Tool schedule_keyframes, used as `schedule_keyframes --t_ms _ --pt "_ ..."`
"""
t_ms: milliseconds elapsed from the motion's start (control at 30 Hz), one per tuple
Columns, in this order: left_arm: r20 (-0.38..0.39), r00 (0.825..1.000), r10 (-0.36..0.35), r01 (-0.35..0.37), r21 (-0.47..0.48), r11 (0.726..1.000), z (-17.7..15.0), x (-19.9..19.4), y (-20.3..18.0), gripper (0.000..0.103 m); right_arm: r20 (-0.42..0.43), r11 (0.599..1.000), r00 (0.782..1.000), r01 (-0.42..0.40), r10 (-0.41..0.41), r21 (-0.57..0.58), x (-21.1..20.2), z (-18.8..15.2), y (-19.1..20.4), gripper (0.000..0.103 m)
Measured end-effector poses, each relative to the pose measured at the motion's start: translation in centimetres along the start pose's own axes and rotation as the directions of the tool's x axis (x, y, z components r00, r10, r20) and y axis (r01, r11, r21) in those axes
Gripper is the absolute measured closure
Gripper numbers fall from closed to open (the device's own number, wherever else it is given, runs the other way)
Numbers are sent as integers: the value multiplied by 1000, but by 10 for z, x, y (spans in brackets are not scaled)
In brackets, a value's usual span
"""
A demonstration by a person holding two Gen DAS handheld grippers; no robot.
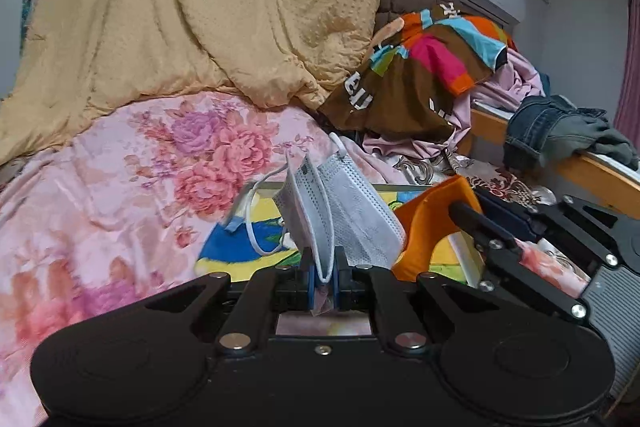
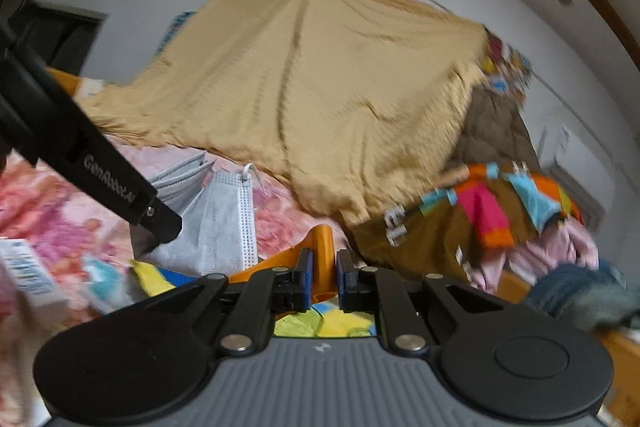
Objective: Organize soft objects
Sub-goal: 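Carry mask with left tool into painted tray while right tool drops orange piece there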
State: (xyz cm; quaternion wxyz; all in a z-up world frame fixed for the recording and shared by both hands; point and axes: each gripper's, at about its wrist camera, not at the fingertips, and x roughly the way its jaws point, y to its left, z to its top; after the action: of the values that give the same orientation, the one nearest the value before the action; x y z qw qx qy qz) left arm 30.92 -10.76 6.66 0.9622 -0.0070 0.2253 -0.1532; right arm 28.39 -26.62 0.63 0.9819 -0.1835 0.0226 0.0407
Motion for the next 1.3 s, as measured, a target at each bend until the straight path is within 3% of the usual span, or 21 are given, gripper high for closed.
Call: schedule_keyframes --t_ms 267,400,567,933,1100,1300 --pt "-32 998 -46 45 -22 999 1 98 -27 95 -139 988 989 67 -47 137 44 -27 -49 89" --pt "-96 993 -65 61 -53 997 -5 138 -35 95 -256 974 967 59 -1 219 62 -45 -70 89" --pt "-190 980 -52 56 19 998 -12 171 -50 95 -362 946 930 59 64 319 73 -68 -89 88" --pt "-290 957 -14 34 62 997 -19 188 -62 93 -410 922 906 64 108 382 80 -72 -106 80" --pt "-315 949 -7 26 56 998 -20 188 -64 84 -420 918 902 76 103 388 81 -72 -106 77" --pt "-272 962 -14 29 51 998 -18 177 -61 63 -423 916 901 84 99 393 81 -70 -109 57"
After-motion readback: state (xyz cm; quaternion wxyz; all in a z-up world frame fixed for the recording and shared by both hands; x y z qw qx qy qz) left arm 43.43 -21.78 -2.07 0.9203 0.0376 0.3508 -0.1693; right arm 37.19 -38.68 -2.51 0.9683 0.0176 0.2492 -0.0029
